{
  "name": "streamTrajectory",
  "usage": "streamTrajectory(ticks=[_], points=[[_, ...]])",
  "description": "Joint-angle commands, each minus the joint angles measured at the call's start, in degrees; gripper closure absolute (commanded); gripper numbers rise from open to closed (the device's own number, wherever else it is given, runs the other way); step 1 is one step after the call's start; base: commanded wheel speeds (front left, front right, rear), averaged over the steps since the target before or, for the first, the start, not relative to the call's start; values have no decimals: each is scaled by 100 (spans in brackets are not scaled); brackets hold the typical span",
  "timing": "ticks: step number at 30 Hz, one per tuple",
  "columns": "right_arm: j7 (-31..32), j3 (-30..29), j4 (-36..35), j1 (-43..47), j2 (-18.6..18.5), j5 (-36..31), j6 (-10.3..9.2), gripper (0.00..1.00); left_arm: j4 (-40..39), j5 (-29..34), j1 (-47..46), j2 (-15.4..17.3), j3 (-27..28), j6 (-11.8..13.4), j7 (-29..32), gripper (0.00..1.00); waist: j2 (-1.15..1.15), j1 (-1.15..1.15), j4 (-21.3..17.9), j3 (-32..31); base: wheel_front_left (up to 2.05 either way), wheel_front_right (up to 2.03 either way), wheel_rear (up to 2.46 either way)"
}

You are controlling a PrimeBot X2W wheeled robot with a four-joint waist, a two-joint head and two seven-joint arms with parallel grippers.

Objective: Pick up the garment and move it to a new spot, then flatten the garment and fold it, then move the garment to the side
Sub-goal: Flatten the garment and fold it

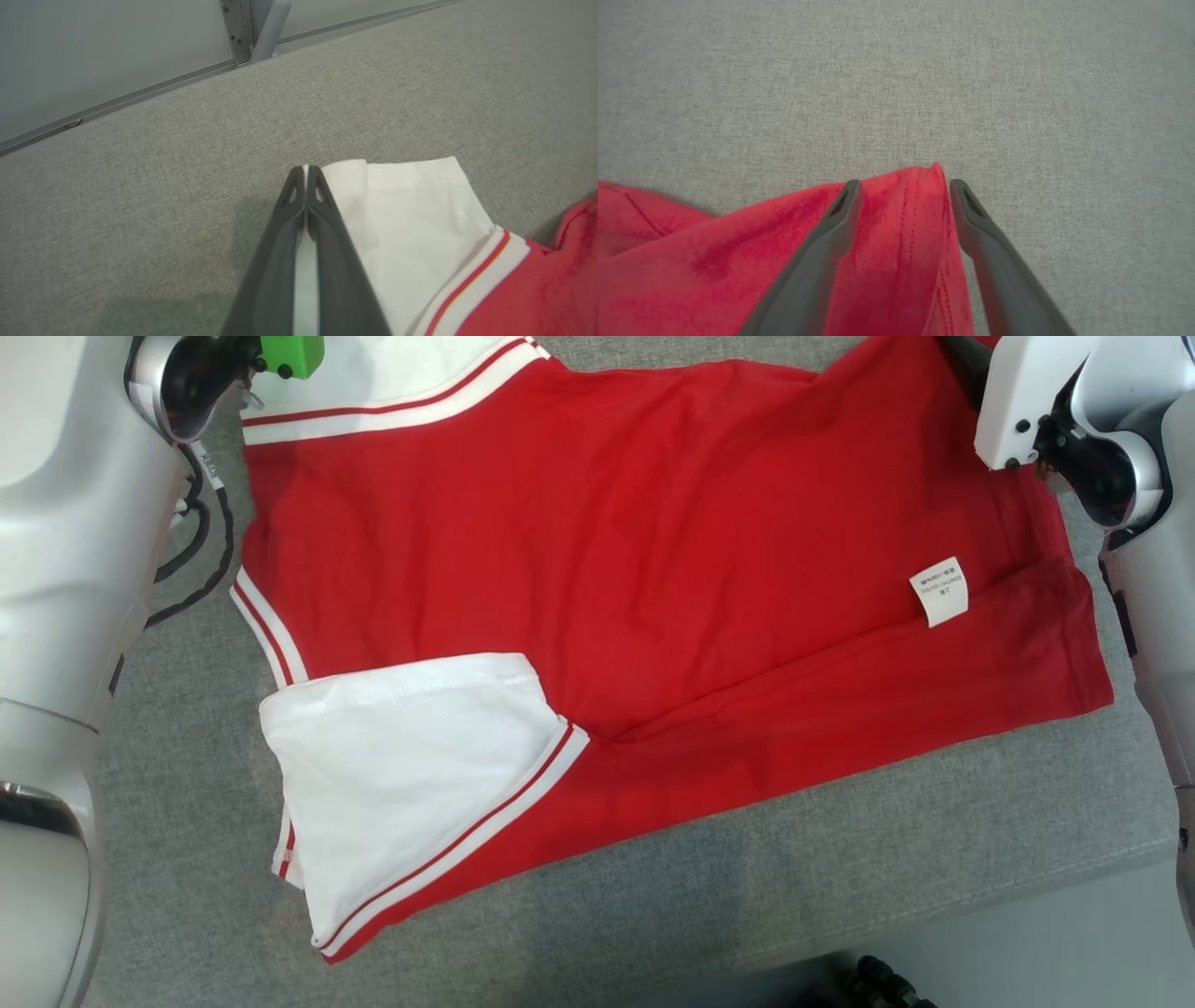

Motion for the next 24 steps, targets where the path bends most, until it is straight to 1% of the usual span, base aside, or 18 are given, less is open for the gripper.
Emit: streamTrajectory(ticks=[1, 2, 3, 4, 5, 6, 10, 12, 20, 24], points=[[49, -13, 71, -67, 23, -70, -9, 36, -12, -42, -115, 6, -45, -16, -35, 100, 0, 0, 34, 1, 0, 0, 0], [71, -43, 118, -89, 32, -93, -9, 52, -17, -57, -116, -1, -76, -16, -47, 100, 0, 0, 49, 0, 0, 0, 0], [101, -66, 172, -103, 42, -127, -9, 56, -30, -82, -117, -7, -93, -16, -74, 100, 0, 0, 63, -1, 0, 0, 0], [126, -89, 210, -121, 56, -150, -9, 63, -28, -104, -118, -8, -117, -16, -88, 100, 0, 0, 75, -1, 0, 0, 0], [123, -119, 242, -143, 64, -171, -9, 79, -29, -115, -125, -3, -144, -16, -109, 100, 0, 0, 86, 3, 0, 0, 0], [123, -142, 269, -158, 72, -200, -9, 100, -29, -138, -129, 1, -167, -16, -119, 100, 0, 0, 96, 7, 0, 0, 0], [-51, -307, 325, -240, 80, -274, -9, 100, -55, -174, -164, 63, -258, -16, -250, 100, 0, 0, 123, 15, 0, 0, 0], [-180, -389, 348, -281, 80, -320, -9, 100, -111, -160, -205, 117, -300, -16, -413, 100, 0, 0, 133, 16, 0, 0, 0], [-615, -795, 573, -411, 65, -164, -9, 100, -310, -219, -377, 282, -328, -15, -1454, 100, 0, 0, 243, -5, 0, 0, 0], [-792, -889, 615, -416, -51, 26, -9, 100, -437, -309, -420, 393, -383, -15, -1866, 100, 0, 0, 325, -62, 0, 0, 0]])
